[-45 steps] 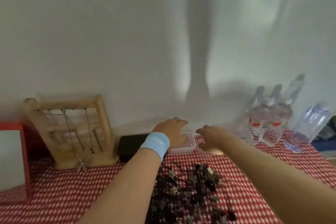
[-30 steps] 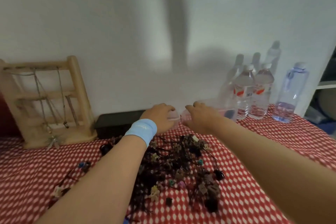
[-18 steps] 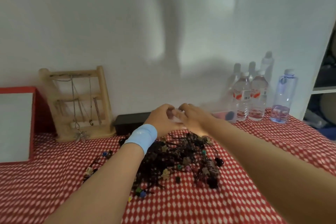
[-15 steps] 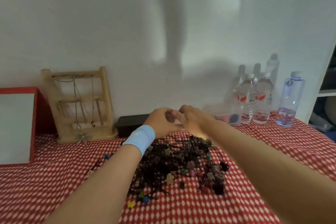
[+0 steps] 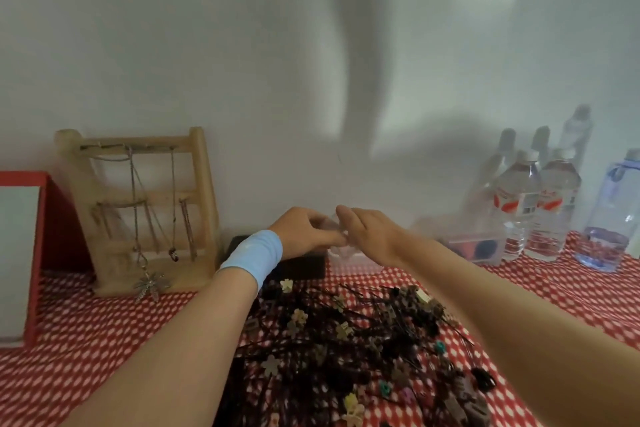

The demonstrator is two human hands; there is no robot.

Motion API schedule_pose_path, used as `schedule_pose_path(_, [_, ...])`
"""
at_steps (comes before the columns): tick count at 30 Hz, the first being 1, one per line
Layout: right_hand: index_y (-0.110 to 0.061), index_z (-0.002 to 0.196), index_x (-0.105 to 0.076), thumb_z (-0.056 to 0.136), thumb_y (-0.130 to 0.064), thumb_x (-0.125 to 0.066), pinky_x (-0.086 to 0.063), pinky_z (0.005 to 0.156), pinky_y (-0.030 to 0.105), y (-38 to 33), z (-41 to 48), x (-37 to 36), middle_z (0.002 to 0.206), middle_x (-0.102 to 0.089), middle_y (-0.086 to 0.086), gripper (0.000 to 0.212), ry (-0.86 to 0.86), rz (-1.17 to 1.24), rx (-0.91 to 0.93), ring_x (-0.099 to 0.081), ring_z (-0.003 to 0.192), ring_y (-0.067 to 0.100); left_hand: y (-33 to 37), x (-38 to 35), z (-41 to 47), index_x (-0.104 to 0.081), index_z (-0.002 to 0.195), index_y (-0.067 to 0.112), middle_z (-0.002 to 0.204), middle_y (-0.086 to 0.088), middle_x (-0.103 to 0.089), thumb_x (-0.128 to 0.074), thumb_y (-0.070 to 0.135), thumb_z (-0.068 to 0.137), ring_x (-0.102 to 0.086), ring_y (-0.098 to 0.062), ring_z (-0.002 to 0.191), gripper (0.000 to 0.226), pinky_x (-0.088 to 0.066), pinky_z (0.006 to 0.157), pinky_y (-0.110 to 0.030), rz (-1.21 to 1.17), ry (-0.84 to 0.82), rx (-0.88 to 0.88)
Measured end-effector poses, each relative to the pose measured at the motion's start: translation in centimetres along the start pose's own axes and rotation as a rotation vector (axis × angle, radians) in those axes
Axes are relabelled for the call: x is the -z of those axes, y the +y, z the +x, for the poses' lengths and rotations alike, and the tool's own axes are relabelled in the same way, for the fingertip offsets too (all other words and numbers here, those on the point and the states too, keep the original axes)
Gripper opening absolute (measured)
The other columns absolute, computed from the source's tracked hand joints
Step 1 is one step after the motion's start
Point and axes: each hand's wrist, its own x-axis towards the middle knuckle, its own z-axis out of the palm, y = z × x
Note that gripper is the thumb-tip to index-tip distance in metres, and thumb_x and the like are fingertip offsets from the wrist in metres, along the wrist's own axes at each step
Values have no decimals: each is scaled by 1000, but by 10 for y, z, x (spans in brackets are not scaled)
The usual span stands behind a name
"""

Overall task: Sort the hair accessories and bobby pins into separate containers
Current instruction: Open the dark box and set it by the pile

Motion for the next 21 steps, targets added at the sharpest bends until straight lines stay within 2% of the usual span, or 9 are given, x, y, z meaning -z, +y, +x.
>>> schedule_pose_path(3, [-18,101,-65,104,-59,-16,-43,84,33,-14,-10,10,98,-71,7,64,-5,126,-70,-62,86,16,8,-1,-8,-72,95,6,85,-12,-73,-77,30,79,-72,-26,89,29,-58,88,-35,-161,-2,6])
schedule_pose_path(6, [-16,94,-62,104,-60,-16,-38,61,26,-23,-26,12,79,-63,1,65,11,229,-125,-53,63,10,13,-8,-23,-69,98,-1,82,-12,-71,-74,24,85,-71,-27,86,29,-60,84,-39,-281,-17,4])
schedule_pose_path(8, [-17,87,-61,105,-59,-16,-37,59,27,-27,-35,10,71,-60,-1,64,8,267,-141,-50,57,10,12,-12,-34,-67,101,-2,82,-14,-71,-72,27,86,-70,-30,84,33,-59,85,-46,-334,-34,8])
schedule_pose_path(10, [-14,96,-63,104,-60,-16,-40,58,29,-28,-43,8,72,-59,1,66,21,353,-164,-49,53,12,8,-12,-43,-64,103,-1,78,-16,-69,-61,34,91,-68,-29,75,37,-59,83,-48,-463,-50,54])
schedule_pose_path(12, [-10,116,-60,103,-62,-17,-45,55,31,-22,-46,11,84,-59,7,69,40,449,-202,-48,52,15,1,-6,-50,-61,106,-1,78,-20,-66,-49,41,97,-62,-26,67,45,-59,71,-41,-608,-9,104])
schedule_pose_path(14, [-12,133,-52,102,-65,-19,-53,68,36,-12,-49,17,109,-64,10,69,40,341,-204,-58,65,17,-7,0,-54,-60,107,3,81,-17,-66,-50,41,97,-61,-23,69,41,-55,64,-33,-617,50,131])
schedule_pose_path(17, [-22,151,-36,101,-61,-40,-49,99,41,0,-48,22,142,-55,9,64,26,70,-174,-62,114,26,-21,8,-51,-56,128,10,105,-7,-67,-64,25,93,-64,-19,90,39,-54,76,-29,-502,101,66])
schedule_pose_path(19, [-22,155,-30,97,-55,-55,-47,102,39,1,-44,19,148,-50,8,72,33,-7,-173,-58,124,28,-22,10,-48,-54,135,18,124,-3,-58,-72,21,86,-59,-18,109,52,-50,92,-28,-264,148,-14])
schedule_pose_path(21, [-20,155,-31,95,-51,-62,-43,106,38,4,-34,13,152,-45,7,75,58,-84,-179,-52,131,27,-22,9,-39,-55,134,21,125,2,-56,-79,20,79,-54,-14,114,60,-41,96,-23,-79,185,-71])
